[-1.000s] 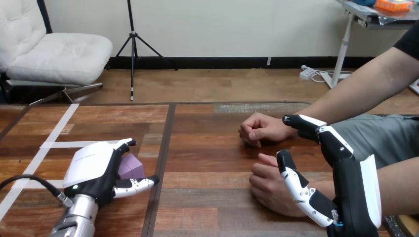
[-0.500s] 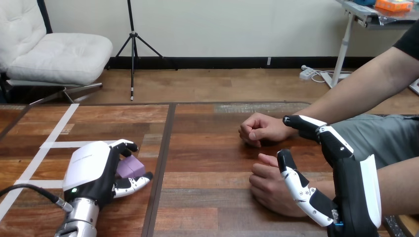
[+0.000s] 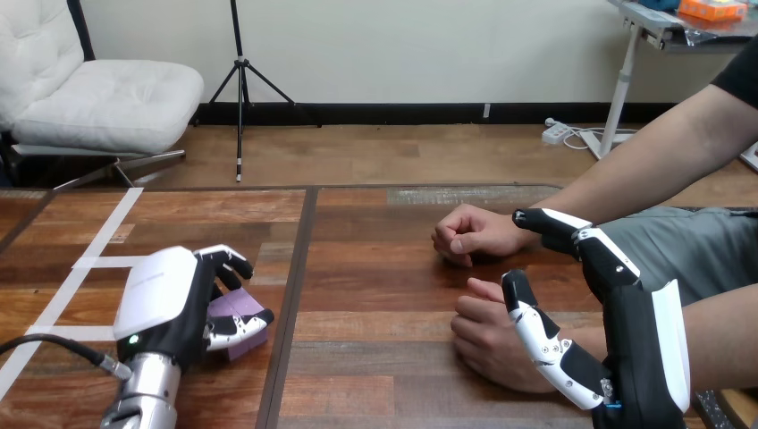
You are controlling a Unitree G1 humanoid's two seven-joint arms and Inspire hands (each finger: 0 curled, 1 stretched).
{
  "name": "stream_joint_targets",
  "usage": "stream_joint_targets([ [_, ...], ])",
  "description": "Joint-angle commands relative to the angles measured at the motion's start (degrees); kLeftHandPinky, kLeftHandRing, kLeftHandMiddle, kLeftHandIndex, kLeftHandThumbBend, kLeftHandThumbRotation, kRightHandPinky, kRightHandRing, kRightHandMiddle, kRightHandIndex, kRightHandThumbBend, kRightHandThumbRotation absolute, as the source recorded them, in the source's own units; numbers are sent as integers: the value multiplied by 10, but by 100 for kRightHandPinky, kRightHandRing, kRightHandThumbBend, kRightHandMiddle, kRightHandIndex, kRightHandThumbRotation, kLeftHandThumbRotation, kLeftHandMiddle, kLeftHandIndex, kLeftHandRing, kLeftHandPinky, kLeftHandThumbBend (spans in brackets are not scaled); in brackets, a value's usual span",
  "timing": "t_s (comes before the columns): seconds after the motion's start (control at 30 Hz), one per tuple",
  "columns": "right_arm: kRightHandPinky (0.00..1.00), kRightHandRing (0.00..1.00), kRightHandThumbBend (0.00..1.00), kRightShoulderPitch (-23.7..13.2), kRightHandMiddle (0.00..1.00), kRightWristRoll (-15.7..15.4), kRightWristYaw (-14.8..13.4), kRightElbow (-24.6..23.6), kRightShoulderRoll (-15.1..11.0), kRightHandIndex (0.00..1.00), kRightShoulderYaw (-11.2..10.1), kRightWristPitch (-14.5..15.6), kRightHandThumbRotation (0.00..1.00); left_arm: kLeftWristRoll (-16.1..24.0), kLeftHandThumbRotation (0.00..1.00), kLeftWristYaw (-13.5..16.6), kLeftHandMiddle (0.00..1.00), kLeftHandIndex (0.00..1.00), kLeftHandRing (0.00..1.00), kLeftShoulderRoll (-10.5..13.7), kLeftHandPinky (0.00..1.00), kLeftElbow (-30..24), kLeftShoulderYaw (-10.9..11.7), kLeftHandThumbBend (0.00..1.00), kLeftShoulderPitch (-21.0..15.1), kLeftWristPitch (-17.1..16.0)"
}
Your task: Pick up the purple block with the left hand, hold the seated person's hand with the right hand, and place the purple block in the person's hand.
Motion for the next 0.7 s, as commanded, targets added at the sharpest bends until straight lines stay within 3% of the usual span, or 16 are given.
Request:
stream_joint_targets([
  [0.0, 77, 78, 39, -18, 75, 4, -1, -32, 1, 71, -5, -1, 30, -3, 0, 5, 52, 56, 48, 1, 43, 10, 0, 54, -34, -5],
  [0.67, 77, 78, 40, -15, 75, 4, 1, -35, 0, 71, -6, 0, 31, -9, 0, 20, 52, 55, 46, 0, 40, 10, 0, 53, -28, -21],
])
